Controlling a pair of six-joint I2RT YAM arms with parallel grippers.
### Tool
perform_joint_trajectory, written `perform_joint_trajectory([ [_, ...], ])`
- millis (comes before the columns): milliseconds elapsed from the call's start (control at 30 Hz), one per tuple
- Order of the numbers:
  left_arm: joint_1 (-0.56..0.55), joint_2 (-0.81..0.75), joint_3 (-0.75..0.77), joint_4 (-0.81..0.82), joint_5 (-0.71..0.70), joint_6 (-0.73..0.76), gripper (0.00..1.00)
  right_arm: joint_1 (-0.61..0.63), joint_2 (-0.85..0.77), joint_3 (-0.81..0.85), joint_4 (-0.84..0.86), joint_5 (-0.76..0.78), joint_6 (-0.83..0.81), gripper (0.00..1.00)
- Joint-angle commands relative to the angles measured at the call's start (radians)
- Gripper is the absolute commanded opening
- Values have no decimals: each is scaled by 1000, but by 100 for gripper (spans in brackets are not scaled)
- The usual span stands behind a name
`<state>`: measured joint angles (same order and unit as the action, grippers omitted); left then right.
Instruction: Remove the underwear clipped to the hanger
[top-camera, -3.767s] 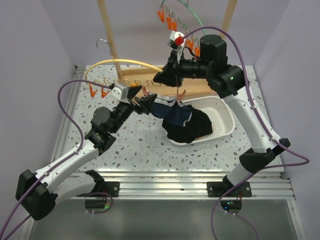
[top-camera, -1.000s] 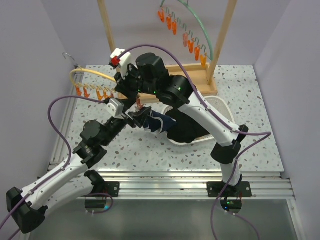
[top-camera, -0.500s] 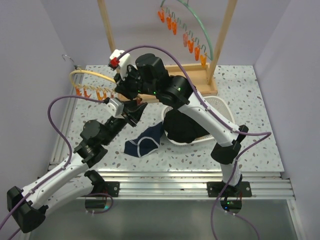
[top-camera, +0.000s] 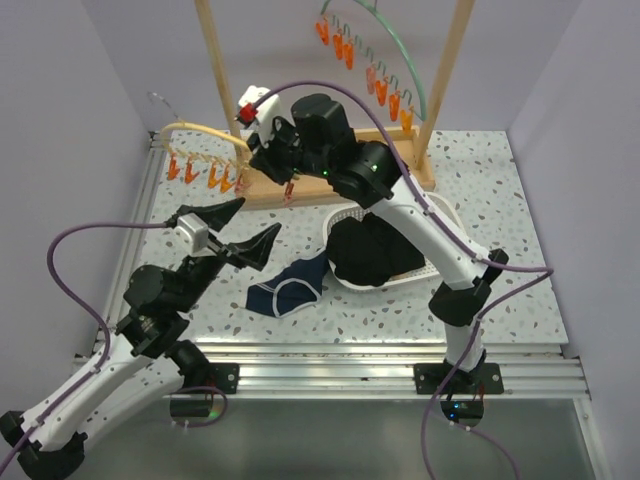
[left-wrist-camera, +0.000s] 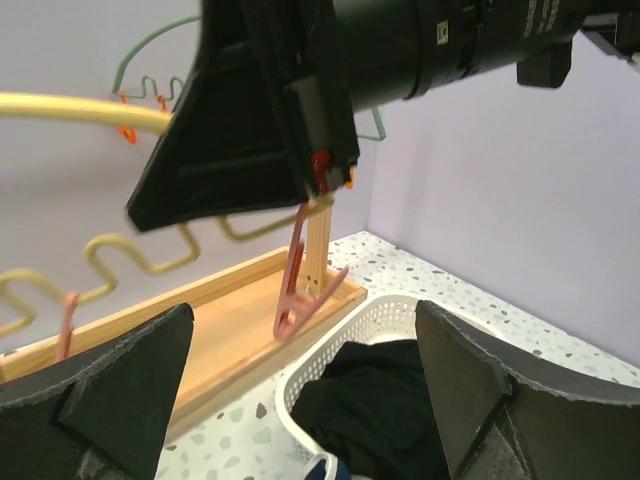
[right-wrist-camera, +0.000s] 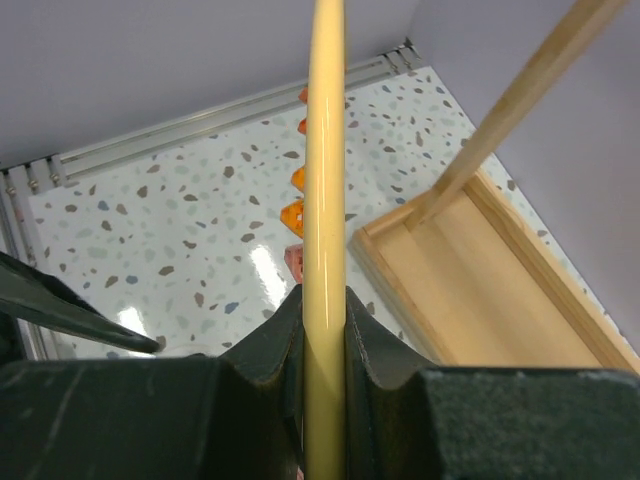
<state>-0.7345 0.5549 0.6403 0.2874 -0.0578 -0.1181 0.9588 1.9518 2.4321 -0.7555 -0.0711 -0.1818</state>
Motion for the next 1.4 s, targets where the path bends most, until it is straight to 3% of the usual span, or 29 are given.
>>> perform_joint_trajectory([
  [0,1,-45,-13,-134,-56,15,96,-92,-125,-13,70,-5,-1,0],
  [267,1,-116,15,-283,-180,-37,100,-255,-342,-217,85,-35,-22,0],
  [467,1,-113,79,-428,-254,-64,100,-406,-407,-251,123,-70,19,0],
  [700,1,-138,91,-513,-289,-49,100,-491,-286,-122,185,-91,88,0],
  [967,1,-191,62,-559,-327,-26,100,-491,-121,79,243,-69,174,0],
  [1367,1,-225,27,-571,-353,-20,100,-491,-51,56,298,-39,208,0],
])
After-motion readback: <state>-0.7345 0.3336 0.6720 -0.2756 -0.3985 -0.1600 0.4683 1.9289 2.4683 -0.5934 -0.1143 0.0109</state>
